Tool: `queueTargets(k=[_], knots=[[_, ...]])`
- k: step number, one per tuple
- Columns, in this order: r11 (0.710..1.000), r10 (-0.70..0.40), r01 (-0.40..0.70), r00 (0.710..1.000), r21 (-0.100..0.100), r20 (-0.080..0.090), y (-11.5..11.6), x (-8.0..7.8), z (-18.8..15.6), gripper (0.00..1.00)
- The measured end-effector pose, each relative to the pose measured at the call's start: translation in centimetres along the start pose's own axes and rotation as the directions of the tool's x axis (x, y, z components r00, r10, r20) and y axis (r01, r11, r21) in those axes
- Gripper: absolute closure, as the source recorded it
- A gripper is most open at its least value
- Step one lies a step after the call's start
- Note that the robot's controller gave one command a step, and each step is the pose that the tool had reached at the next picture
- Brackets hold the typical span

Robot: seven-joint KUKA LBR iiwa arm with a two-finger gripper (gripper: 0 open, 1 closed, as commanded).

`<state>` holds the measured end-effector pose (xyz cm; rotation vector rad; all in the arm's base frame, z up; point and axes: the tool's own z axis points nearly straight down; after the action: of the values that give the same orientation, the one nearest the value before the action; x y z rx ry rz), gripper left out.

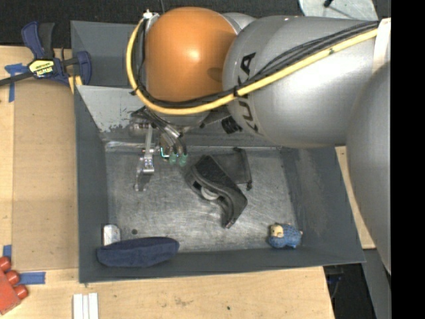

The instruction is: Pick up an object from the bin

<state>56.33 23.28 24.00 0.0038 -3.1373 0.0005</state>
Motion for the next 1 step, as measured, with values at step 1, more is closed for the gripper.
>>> queueTargets(k=[1], knots=[[0.996, 0.094, -0.094, 0.996, 0.003, 0.002, -4.84, -5.48, 6.32, 0.0]])
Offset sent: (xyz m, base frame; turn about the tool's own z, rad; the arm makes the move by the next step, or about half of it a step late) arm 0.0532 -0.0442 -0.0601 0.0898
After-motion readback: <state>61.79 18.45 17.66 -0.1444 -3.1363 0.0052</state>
